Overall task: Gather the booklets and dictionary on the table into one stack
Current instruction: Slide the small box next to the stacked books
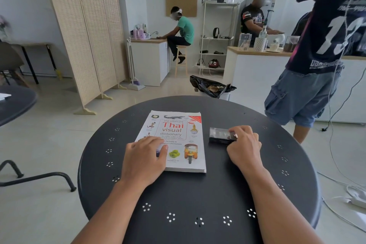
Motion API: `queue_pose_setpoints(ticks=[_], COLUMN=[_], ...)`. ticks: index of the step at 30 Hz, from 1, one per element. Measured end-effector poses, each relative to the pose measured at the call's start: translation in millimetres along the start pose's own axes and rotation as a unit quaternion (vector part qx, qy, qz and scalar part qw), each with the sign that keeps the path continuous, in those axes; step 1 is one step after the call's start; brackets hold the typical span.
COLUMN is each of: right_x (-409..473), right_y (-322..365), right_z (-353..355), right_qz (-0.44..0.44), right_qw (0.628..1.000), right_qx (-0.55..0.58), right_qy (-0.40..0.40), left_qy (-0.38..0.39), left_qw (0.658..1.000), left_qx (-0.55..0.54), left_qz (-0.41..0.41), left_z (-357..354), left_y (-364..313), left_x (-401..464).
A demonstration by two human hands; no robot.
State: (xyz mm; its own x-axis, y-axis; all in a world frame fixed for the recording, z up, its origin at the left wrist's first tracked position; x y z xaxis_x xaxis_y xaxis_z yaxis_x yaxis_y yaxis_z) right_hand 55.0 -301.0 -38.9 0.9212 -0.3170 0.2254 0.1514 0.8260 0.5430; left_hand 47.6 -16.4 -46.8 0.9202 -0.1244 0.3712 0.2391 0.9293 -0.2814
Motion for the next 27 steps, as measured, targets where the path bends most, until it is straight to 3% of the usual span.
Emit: queue_pose_setpoints(ticks=[3, 6, 12, 19, 27], right_x=[0.3, -2.2, -1.2, -5.4, -5.2], right_y=[0.3, 2.9, 9.3, 9.5, 10.5], right_z=[-0.3, -6.5, -13.7, -7.5, -6.0], right_qz=[-0.028, -0.022, 0.028, 0.005, 0.029], right_qw=[0.999, 0.999, 0.994, 0.996, 0.991], right_qx=[0.04, -0.027, -0.082, 0.068, 0.107], right_qy=[-0.013, 0.04, 0.065, 0.065, 0.08], left_qy=[0.006, 0.004, 0.003, 0.01, 0.009], left_qw=[1.0, 1.0, 1.0, 1.0, 1.0], left_qx=[-0.001, -0.003, -0.001, 0.0, -0.003], left_qz=[0.004, 0.006, 0.006, 0.005, 0.009], left_z=[-1.4, -0.9, -1.8, -2.0, -2.9], left_y=[1.5, 1.4, 2.3, 2.4, 3.1], left_x=[0.3, 0.7, 1.4, 1.6, 2.1])
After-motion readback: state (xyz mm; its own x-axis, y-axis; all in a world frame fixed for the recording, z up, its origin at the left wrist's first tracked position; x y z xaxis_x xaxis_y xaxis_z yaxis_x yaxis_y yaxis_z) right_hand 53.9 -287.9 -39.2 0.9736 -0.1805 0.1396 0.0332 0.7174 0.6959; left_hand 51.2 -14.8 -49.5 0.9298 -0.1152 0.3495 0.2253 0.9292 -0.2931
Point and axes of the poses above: each hand's wrist, its own x-axis towards the middle knuckle, its own z-axis out of the back of the hand, y = z × x, the point moved 5 cm from there along x, towards the middle knuckle, and after that the axes turned 8 degrees about y, right-handed, at the moved point
